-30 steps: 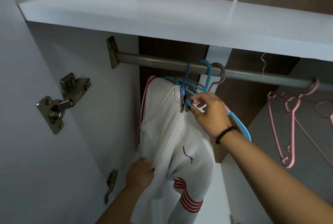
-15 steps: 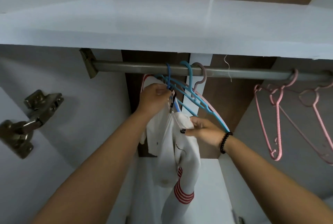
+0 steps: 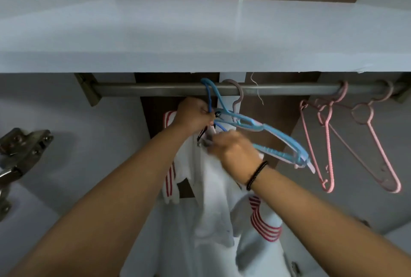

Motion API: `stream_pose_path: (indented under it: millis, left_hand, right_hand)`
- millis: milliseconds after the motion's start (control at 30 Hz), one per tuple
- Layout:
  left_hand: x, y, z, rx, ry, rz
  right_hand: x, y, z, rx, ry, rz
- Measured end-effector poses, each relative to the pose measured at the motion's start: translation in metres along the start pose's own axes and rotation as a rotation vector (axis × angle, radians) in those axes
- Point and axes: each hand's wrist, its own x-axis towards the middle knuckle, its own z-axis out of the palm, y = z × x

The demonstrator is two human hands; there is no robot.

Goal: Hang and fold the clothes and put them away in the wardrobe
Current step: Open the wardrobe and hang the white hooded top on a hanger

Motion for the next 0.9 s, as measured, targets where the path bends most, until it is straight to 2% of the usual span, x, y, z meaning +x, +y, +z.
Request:
stream_pose_path:
  millis: [100,167,233,300,367,467,567,633,733,833,900]
  left_hand:
    - [-0.001,0.001,0.0,0.027,-0.036,0.033]
    - [-0.001,-0.001,-0.001,-0.014,-0.043,0.04]
    - [0.0,-0.004,-0.003,-0.033,-0.061,0.048]
    - [0.001,-0.008,-0.005,-0.046,-0.064,0.062]
    - [0.001,-0.011,-0.007,-0.054,-0.053,0.06]
    - [-0.001,-0.018,-0.014,-0.114,-0.118,0.046]
    - [-0.003,-0.029,-0.018,-0.279,-0.204,0.038]
    - [-0.005,-0.039,-0.012,-0.233,-0.08,0.004]
    - [-0.008,-0.055,-0.002,-0.08,0.163,-0.08]
    - [-0.006,-0.059,0.005,0.136,0.182,-0.124]
    - [-0.004,-0.054,0.006,0.3,0.193,-0.065]
  right_hand:
    - [-0.021,-0.018,0.026,-0.043,-0.169,-0.096]
    - [-0.023,-0.018,0.032,-0.114,-0.262,-0.089]
    - [-0.019,-0.015,0.026,-0.073,-0.326,-0.047]
    - [-0.011,-0.012,0.015,0.101,-0.325,0.126]
    - [0.001,-0.007,0.004,0.218,-0.21,0.375]
    - [0.02,0.003,-0.005,0.153,-0.055,0.644]
    - [0.029,0.013,0.003,0.099,-0.224,0.674]
    - [0.031,0.013,0.014,0.168,-0.346,0.69]
    - [0.031,0.01,0.023,0.293,-0.341,0.774]
    - [0.027,0.007,0.024,0.348,-0.291,0.804]
    - [0.024,0.008,0.024,0.329,-0.276,0.808]
